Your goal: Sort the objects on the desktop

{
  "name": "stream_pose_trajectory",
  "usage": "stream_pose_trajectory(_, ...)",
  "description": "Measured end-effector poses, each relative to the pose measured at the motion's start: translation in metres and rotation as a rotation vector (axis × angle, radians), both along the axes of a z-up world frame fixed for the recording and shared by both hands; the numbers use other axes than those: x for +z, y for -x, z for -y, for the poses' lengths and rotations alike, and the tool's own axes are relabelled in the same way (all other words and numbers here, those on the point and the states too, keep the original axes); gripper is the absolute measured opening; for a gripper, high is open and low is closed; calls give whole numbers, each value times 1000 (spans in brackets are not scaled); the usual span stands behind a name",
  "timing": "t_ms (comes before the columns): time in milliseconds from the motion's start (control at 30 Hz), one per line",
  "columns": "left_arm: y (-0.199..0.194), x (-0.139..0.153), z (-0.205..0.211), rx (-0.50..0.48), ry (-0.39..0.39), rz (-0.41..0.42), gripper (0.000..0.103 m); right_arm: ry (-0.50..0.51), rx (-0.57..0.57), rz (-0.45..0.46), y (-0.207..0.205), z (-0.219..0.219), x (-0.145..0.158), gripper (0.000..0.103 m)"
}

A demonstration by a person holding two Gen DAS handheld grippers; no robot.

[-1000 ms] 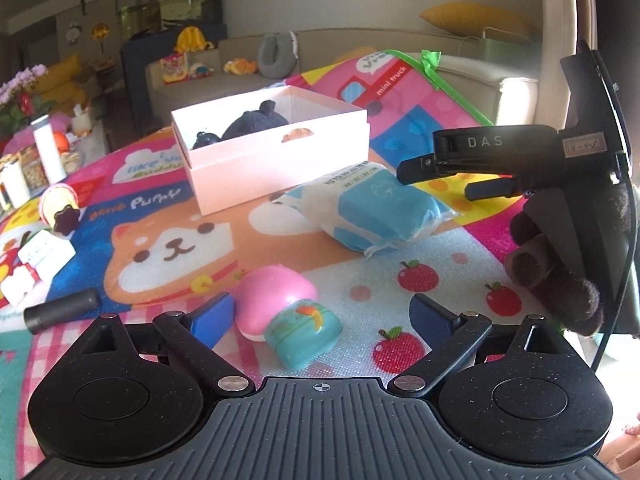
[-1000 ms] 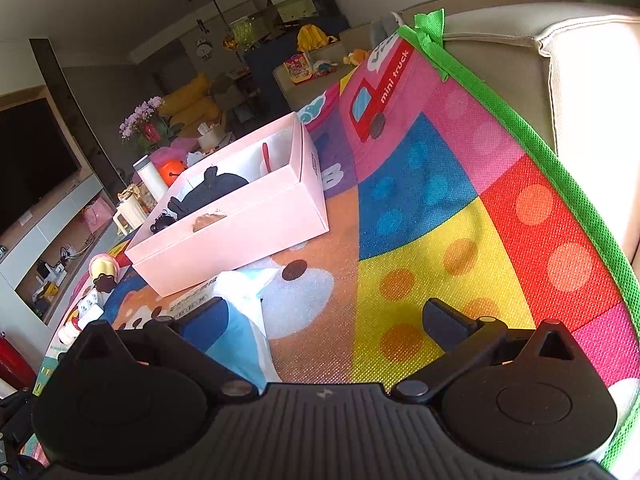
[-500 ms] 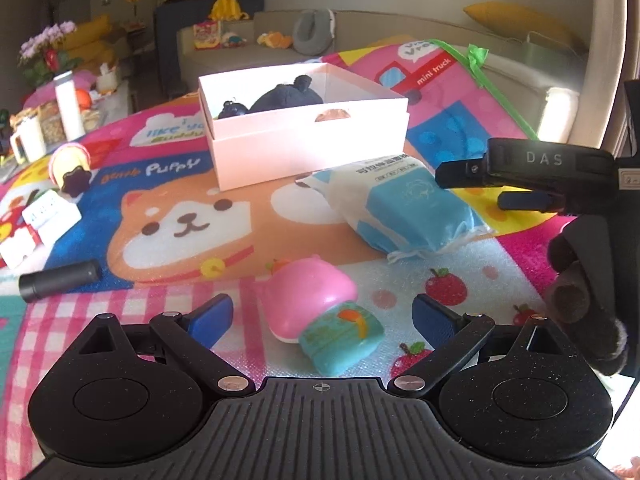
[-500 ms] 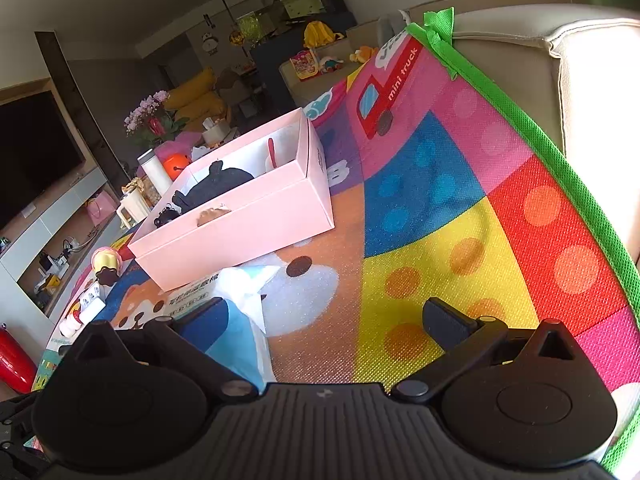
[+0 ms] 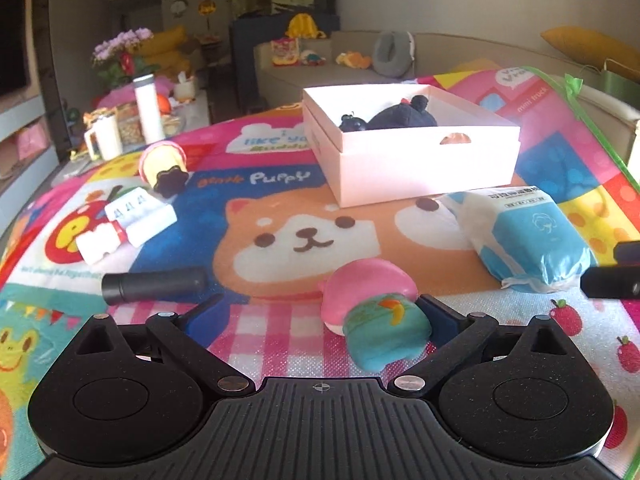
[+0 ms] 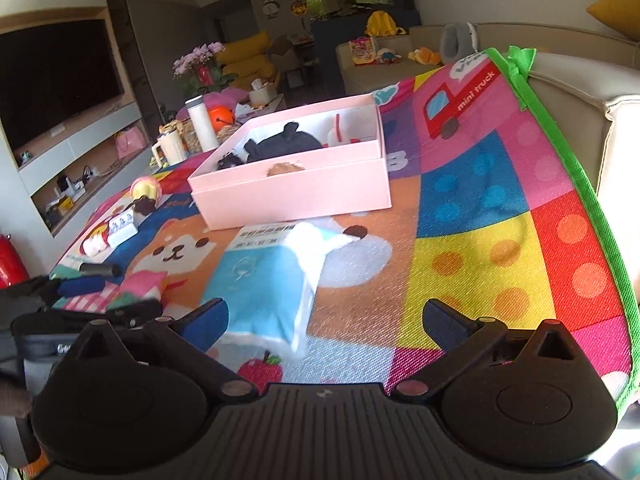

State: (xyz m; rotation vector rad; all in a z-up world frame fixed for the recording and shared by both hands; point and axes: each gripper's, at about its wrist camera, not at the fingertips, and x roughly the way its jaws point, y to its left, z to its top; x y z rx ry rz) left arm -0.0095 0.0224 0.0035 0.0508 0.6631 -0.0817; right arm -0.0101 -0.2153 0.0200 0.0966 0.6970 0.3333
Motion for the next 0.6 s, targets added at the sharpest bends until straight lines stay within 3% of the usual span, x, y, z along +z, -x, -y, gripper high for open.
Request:
stream_pose_trajectory(200, -3, -4, 0, 8, 17, -40, 103, 190, -3, -8, 14, -20, -17, 103)
stream_pose_trajectory(433, -2, -6, 2, 30, 1, -55, 103, 189, -49, -21, 14, -23, -18, 103)
stream_pose_trajectory(600, 0, -6, 6, 40, -24, -45, 103, 198, -52, 21, 21, -26, -21, 103)
